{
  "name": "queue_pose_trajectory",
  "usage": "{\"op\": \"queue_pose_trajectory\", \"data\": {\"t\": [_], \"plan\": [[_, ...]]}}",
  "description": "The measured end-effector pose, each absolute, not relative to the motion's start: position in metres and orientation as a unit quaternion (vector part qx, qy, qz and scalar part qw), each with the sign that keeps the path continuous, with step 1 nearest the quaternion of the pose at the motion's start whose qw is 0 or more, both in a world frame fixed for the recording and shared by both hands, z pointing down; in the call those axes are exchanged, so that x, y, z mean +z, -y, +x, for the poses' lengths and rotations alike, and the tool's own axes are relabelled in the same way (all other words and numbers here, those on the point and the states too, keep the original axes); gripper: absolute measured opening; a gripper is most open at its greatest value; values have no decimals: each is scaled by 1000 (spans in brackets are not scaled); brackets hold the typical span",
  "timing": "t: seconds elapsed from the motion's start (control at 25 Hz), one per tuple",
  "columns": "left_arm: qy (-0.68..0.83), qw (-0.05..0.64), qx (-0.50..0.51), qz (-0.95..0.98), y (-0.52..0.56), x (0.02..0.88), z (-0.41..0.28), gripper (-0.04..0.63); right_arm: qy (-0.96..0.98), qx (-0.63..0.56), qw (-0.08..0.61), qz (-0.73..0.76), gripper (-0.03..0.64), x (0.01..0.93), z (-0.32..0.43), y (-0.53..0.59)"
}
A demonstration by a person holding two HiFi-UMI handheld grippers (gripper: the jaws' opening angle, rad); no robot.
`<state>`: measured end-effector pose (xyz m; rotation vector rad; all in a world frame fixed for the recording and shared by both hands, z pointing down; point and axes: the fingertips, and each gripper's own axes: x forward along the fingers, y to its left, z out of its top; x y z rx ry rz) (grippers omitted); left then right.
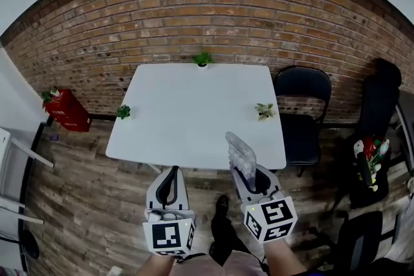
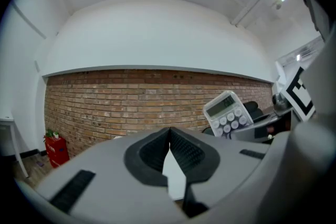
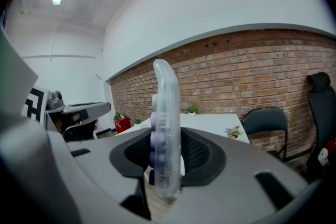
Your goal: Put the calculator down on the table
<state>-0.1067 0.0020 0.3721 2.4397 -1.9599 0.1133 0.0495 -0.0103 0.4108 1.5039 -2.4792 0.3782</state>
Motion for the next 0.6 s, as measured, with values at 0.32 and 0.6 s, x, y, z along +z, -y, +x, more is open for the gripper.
{"op": "queue_pose_trajectory", "data": {"t": [0.32,0.6], "plan": [[623,-4,61,780,112,382,-102,13,839,168,117,504,132,440,60,128],[626,-12,72,776,197,377,-93,14,844,179,113,492,132,441,61,221]]}}
